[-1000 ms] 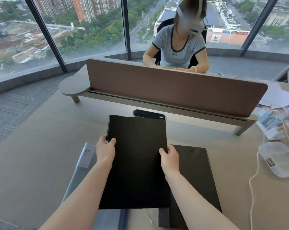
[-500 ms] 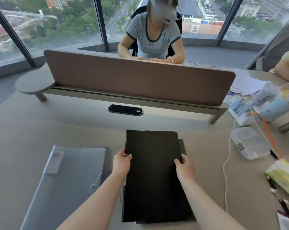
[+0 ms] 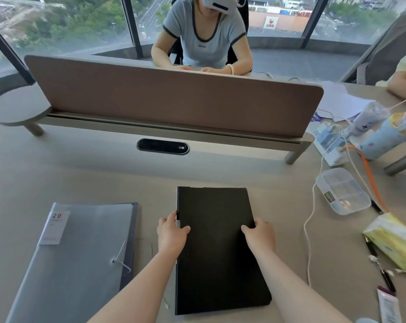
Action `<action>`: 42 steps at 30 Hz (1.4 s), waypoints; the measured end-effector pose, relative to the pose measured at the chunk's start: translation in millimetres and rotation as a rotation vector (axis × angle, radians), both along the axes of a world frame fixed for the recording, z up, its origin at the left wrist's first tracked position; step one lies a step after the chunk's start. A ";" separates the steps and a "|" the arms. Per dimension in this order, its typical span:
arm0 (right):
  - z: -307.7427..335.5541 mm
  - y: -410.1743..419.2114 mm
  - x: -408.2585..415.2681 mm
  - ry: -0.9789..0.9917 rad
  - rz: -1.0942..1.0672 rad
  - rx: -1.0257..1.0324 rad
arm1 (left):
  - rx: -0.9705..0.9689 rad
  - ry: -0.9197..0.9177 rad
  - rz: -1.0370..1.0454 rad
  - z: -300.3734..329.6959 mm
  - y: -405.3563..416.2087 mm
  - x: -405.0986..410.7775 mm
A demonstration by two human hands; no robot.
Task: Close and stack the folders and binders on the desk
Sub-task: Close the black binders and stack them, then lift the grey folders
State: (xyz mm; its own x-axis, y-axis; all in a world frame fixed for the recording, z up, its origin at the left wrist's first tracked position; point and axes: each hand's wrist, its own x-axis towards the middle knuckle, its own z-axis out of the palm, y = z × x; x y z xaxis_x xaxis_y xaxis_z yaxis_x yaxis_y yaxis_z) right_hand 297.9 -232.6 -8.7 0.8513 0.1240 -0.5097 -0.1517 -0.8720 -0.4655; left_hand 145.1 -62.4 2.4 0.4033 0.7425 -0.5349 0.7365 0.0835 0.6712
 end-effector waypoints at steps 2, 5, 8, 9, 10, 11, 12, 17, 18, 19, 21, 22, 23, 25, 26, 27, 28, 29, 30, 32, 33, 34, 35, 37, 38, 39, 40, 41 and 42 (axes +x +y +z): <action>-1.9 1.3 0.8 -0.016 -0.011 -0.037 | -0.020 0.001 -0.001 -2.0 -2.0 1.7; -4.3 4.4 1.9 -0.024 -0.017 -0.048 | -0.037 -0.012 0.001 -4.6 -3.8 2.1; -7.7 4.6 3.4 -0.017 -0.024 -0.014 | -0.027 -0.005 0.029 -7.1 -1.6 -0.3; -8.5 4.7 2.9 -0.016 -0.020 -0.001 | -0.021 -0.005 0.037 -7.3 -0.4 -1.8; -9.8 5.6 1.8 -0.013 -0.015 0.010 | -0.013 -0.004 0.045 -7.5 1.4 -3.6; -11.1 7.3 0.4 -0.009 -0.004 0.021 | -0.006 -0.001 0.053 -8.0 3.3 -5.8; -12.4 9.4 -1.6 -0.004 0.008 0.028 | -0.001 -0.001 0.064 -8.3 5.5 -8.2; -15.9 24.1 -14.6 0.019 0.080 0.074 | 0.030 0.015 0.108 -7.7 21.0 -24.6; -15.2 26.7 -17.1 0.030 0.092 0.082 | 0.037 0.017 0.111 -7.1 24.2 -27.7; -12.9 29.5 -19.9 0.034 0.097 0.083 | 0.039 0.017 0.113 -5.8 27.2 -30.9; -3.5 35.7 -26.2 0.011 0.098 0.047 | 0.045 0.003 0.116 -3.5 32.4 -36.0; 2.6 39.9 -30.6 -0.034 0.108 0.014 | 0.055 -0.011 0.120 -2.0 35.5 -39.5; 9.7 45.3 -36.2 -0.096 0.132 -0.006 | 0.071 -0.023 0.123 0.2 39.3 -44.5; 23.2 61.4 -52.8 -0.177 0.203 0.062 | 0.120 -0.023 0.116 4.1 50.2 -59.7; 29.9 71.5 -63.7 -0.176 0.252 0.137 | 0.151 -0.014 0.116 5.0 57.2 -69.6; 36.1 82.5 -76.2 -0.156 0.315 0.213 | 0.174 -0.003 0.134 6.8 64.5 -80.9; 40.4 94.4 -90.2 -0.118 0.385 0.272 | 0.200 0.014 0.166 7.6 72.5 -93.1; 43.8 106.2 -104.8 -0.065 0.453 0.313 | 0.233 0.045 0.198 8.1 81.1 -105.6; 46.1 117.7 -119.6 -0.012 0.515 0.340 | 0.268 0.085 0.225 9.0 89.8 -117.9; 49.9 139.1 -149.3 0.089 0.603 0.347 | 0.321 0.179 0.271 12.3 104.8 -140.5; 51.1 149.7 -164.1 0.131 0.634 0.319 | 0.338 0.224 0.294 15.2 111.8 -152.3; 50.9 158.3 -177.0 0.166 0.657 0.284 | 0.356 0.263 0.315 18.2 117.8 -163.0; 50.7 164.5 -186.9 0.189 0.669 0.249 | 0.375 0.294 0.335 20.6 122.6 -172.3; 47.8 176.2 -203.8 0.209 0.649 0.178 | 0.404 0.346 0.377 22.8 132.0 -191.6; 45.3 181.3 -209.9 0.210 0.623 0.148 | 0.404 0.374 0.395 23.2 136.8 -201.1; 42.5 185.8 -214.3 0.218 0.596 0.123 | 0.393 0.404 0.406 23.4 141.8 -210.8; 38.7 189.1 -216.9 0.237 0.562 0.099 | 0.370 0.426 0.417 23.1 146.1 -218.9; 35.6 192.2 -218.8 0.263 0.526 0.076 | 0.334 0.439 0.435 23.2 149.8 -226.3; 34.3 195.3 -220.6 0.283 0.494 0.061 | 0.293 0.436 0.461 22.3 153.7 -233.4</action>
